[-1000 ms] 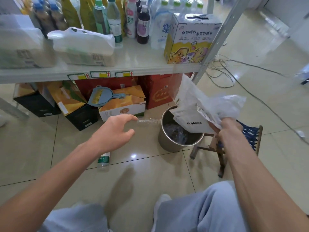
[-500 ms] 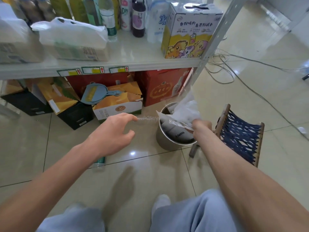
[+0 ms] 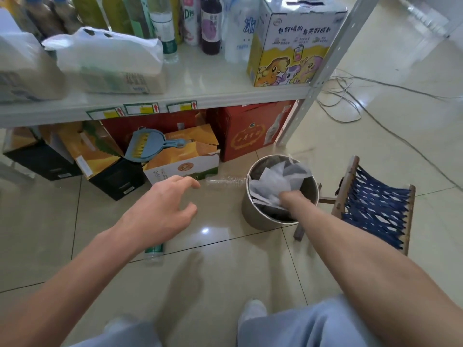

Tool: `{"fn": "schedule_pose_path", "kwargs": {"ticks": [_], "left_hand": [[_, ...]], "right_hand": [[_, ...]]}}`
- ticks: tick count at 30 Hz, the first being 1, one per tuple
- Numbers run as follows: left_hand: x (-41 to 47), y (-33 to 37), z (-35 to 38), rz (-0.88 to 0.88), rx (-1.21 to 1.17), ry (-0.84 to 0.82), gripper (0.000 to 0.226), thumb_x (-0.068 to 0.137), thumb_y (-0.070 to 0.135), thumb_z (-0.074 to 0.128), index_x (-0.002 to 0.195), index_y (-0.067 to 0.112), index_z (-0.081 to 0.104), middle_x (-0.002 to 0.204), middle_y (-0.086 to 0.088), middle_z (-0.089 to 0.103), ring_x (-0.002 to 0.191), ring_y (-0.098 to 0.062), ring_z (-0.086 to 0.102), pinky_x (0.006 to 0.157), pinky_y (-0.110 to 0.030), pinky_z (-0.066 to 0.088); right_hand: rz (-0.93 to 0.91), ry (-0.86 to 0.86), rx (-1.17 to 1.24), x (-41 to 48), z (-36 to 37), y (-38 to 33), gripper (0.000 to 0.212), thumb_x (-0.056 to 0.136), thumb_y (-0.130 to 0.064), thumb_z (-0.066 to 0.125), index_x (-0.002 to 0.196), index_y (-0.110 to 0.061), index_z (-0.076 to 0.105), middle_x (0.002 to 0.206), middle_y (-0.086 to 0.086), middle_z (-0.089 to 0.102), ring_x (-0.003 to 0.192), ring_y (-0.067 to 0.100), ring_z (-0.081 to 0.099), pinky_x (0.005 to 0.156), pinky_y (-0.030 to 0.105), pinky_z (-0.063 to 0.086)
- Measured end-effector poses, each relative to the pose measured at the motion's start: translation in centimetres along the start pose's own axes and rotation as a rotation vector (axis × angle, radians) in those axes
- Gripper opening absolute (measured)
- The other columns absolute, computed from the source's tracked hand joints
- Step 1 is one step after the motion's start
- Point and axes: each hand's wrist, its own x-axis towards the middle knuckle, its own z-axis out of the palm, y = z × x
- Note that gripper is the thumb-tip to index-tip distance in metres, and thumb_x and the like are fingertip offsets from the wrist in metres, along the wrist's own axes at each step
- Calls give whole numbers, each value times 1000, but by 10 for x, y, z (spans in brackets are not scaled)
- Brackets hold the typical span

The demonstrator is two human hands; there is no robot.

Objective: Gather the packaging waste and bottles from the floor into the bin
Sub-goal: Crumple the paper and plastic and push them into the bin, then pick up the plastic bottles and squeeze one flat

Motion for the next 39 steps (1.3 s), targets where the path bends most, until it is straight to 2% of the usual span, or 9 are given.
{"fn": "schedule_pose_path", "kwargs": {"ticks": [5,11,15,18,21,25,30,33,39], "left_hand": [[7,-3,-2,-42,11,-53,42,94,27,60,135,26,58,135,2,60,121,-12,59,98,-28,50],[3,-11,1,-103,-36,-121,27,92,29,60,118,23,66,114,3,68,100,-10,65,83,-25,55],[-8,-26,16,-174,-30,-225,17,93,31,62,108,24,67,103,5,67,93,-11,66,78,-27,58],[-17,-54,40,-299,-15,-276,19,92,27,63,108,18,67,103,-2,68,92,-17,67,80,-33,60],[-29,-96,71,-429,70,-343,24,90,23,62,111,12,63,113,-10,68,89,-23,64,66,-31,51],[-38,-158,108,-650,109,-353,47,89,32,65,132,13,59,130,-11,65,118,-30,63,81,-31,46],[-14,-208,171,-834,-23,-231,55,82,51,68,124,15,62,122,-10,68,113,-31,66,76,-30,44],[8,-220,211,-887,-31,-144,65,81,52,70,128,8,57,126,-14,61,117,-35,62,89,-37,49],[31,-241,256,-1005,-56,-62,59,87,46,66,127,4,58,123,-16,62,114,-34,62,95,-42,51]], "right_hand": [[-102,175,-375,-41,-31,2,112,74,-65,71,157,-4,25,160,22,25,145,40,24,117,47,29],[-504,204,-204,-134,-66,-5,67,82,-37,67,139,-8,49,136,21,58,124,38,52,100,44,47],[-597,41,-58,-195,-27,17,40,86,-31,65,122,-13,64,119,11,72,108,28,66,97,41,51],[-621,-62,-248,-215,10,13,51,88,-33,62,134,-13,56,130,12,66,119,29,60,89,30,44],[-683,-96,-460,-217,37,-14,70,88,-36,59,151,-12,40,147,18,53,131,32,53,97,36,44],[-655,-196,-600,-198,68,-31,79,90,-37,59,159,-15,27,156,21,41,135,35,48,106,40,43],[-590,-141,-790,-157,70,-39,80,90,-47,58,157,-18,26,150,20,44,130,36,52,92,38,44],[-639,-110,-839,-147,69,-45,77,89,-48,55,156,-23,26,143,18,48,123,37,55,78,36,39],[-639,-168,-964,-145,69,-51,72,92,-54,52,155,-28,28,145,10,51,125,35,54,78,36,36]]}}
